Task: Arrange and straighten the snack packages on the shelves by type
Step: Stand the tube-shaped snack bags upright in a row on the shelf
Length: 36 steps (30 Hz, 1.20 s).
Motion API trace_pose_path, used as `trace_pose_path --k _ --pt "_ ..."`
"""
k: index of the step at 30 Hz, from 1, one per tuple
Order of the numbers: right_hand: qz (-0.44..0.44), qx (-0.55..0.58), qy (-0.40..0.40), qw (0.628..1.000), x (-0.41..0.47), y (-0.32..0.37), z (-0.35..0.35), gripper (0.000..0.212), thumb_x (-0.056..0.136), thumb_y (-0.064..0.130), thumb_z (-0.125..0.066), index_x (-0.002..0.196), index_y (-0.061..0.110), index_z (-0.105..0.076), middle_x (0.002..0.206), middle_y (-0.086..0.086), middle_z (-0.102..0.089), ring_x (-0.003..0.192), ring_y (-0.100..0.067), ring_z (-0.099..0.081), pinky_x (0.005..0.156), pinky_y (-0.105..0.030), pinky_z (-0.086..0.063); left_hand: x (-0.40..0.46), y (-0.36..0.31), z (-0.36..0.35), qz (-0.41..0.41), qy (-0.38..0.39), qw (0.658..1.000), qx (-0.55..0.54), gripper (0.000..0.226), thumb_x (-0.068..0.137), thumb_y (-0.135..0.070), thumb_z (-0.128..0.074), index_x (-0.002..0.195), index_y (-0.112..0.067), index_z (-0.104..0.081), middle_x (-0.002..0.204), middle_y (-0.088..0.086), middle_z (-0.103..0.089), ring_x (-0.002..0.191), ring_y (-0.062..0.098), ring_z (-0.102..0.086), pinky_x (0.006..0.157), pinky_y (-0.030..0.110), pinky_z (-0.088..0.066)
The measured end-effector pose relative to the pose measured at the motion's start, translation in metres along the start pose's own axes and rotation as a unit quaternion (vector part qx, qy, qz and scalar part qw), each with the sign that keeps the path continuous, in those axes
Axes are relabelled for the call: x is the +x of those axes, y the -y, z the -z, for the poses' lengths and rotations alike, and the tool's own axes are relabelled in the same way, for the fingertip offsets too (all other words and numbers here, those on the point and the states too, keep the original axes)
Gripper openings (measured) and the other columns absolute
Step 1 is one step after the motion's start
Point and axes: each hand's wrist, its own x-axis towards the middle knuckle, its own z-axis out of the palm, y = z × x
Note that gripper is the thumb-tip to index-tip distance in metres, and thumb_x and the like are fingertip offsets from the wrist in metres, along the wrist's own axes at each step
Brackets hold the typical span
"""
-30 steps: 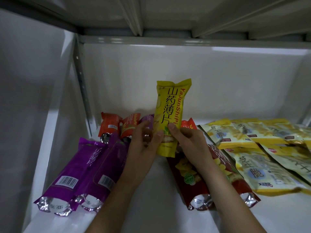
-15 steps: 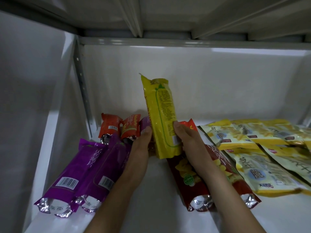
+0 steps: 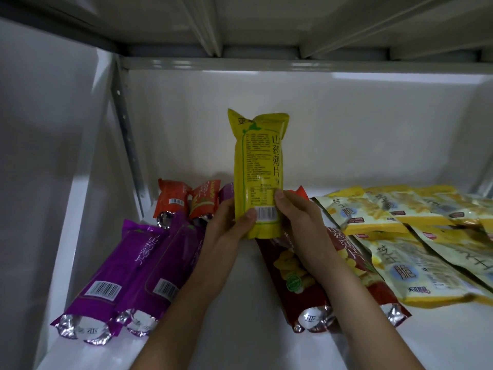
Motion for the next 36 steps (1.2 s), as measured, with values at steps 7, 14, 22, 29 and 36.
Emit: trace_pose_path --k 7,14,22,29,36 --pt "0.002 0.003 -0.003 1.000 -0.003 0.001 -0.002 0.028 0.101 0.023 -0.066 0.124 0.008 -0.074 0.113 -0.009 -0.079 0.106 -0.029 -0.076 0.097 -0.057 -0.059 0.000 -0.003 -0.001 -0.013 -0.006 1.000 0.025 0.036 0.095 -0.035 -0.071 0.127 -0.019 -0.070 0.121 0.003 -0.077 0.115 0.026 -0.073 0.097 0.041 -0.059" --pt "-0.013 0.000 0.054 0.998 -0.006 0.003 -0.004 0.028 0.105 0.031 -0.057 0.124 0.017 -0.073 0.118 -0.005 -0.078 0.110 -0.026 -0.075 0.102 -0.055 -0.057 0.003 -0.001 0.002 0.019 -0.019 1.000 -0.010 0.041 0.096 -0.033 -0.066 0.130 -0.011 -0.069 0.124 0.011 -0.075 0.118 0.032 -0.071 0.106 0.053 -0.053" --pt "-0.014 0.006 0.078 0.997 -0.009 0.004 -0.008 0.032 0.105 0.028 -0.057 0.132 0.014 -0.069 0.124 -0.007 -0.076 0.115 -0.028 -0.073 0.103 -0.056 -0.056 0.005 -0.003 0.003 0.042 -0.033 0.997 -0.046 0.040 0.095 -0.038 -0.059 0.128 -0.016 -0.070 0.125 0.007 -0.075 0.118 0.028 -0.071 0.106 0.058 -0.052" --pt "-0.012 -0.009 0.070 0.997 -0.010 0.005 -0.007 0.031 0.109 0.030 -0.050 0.131 0.017 -0.068 0.121 -0.006 -0.077 0.111 -0.027 -0.075 0.100 -0.056 -0.058 0.005 -0.002 0.001 0.068 -0.013 0.995 -0.066 0.048 0.098 -0.046 -0.061 0.134 -0.015 -0.067 0.132 0.013 -0.071 0.124 0.034 -0.067 0.110 0.062 -0.047" --pt "-0.011 0.007 0.057 0.998 -0.011 0.006 -0.008 0.033 0.106 0.036 -0.055 0.125 0.015 -0.073 0.117 -0.008 -0.078 0.110 -0.029 -0.075 0.102 -0.057 -0.056 0.004 -0.007 0.003 0.047 -0.049 0.996 -0.066 0.034 0.092 -0.033 -0.062 0.115 -0.012 -0.075 0.114 0.010 -0.078 0.108 0.031 -0.075 0.106 0.058 -0.052"
